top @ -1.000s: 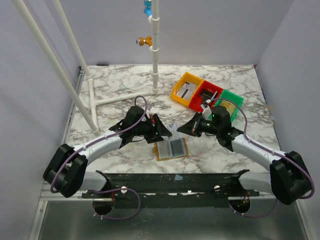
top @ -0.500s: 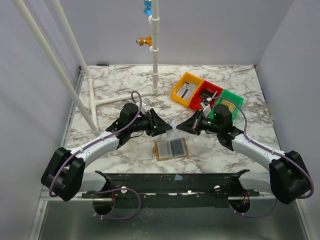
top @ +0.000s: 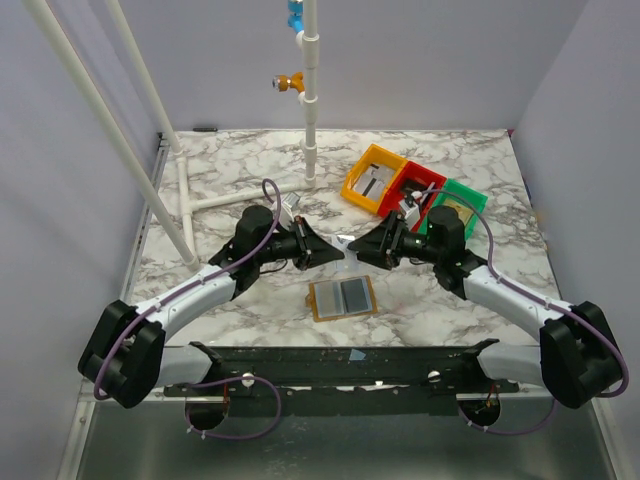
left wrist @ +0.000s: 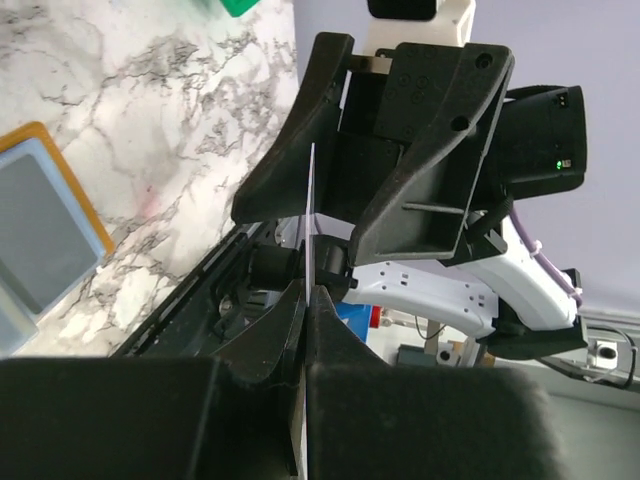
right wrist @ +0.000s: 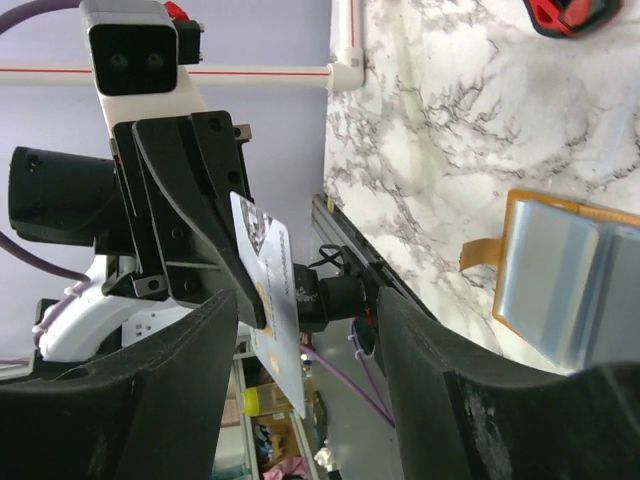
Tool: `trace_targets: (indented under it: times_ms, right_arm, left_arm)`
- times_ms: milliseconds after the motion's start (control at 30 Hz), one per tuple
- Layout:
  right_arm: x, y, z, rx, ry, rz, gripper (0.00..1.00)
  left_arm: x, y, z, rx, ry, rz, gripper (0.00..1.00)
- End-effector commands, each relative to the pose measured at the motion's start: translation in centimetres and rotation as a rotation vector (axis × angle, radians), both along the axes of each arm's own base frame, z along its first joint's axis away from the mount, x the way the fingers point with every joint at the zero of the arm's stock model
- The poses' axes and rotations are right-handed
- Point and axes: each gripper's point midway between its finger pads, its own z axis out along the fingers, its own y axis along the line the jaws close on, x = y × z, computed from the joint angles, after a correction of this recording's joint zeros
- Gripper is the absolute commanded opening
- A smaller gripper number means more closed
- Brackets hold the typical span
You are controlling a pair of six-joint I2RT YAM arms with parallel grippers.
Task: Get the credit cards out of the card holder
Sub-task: Place the credit card in the storage box.
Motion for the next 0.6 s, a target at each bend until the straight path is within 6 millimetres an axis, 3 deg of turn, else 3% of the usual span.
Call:
trace_targets:
  times_ms: [0,200,333,567]
  right_arm:
    - [0.4,0.7,3.1,0.064,-0.07,0.025,0.61]
    - [0.5,1.2,5.2,0.143,-0.097,0.052,0.51]
    - [0.3,1.4,6.1,0.179,-0.104,0.072,0.35]
    - [0.1,1.4,5.8,0.179,-0.097,0.08,0.01]
  left_arm:
    - [-0.7,-0.1,2.6,-0.086,-0.052,-0.033,0.0]
    - [-0.8,0.0,3.6,-0.135,-0.051,-0.042,0.0]
    - [-0.7,0.2,3.8,-0.142,-0.049,-0.035,0.0]
    - [-0.8,0.1,3.8,-0.132,-0.047,-0.046,0.0]
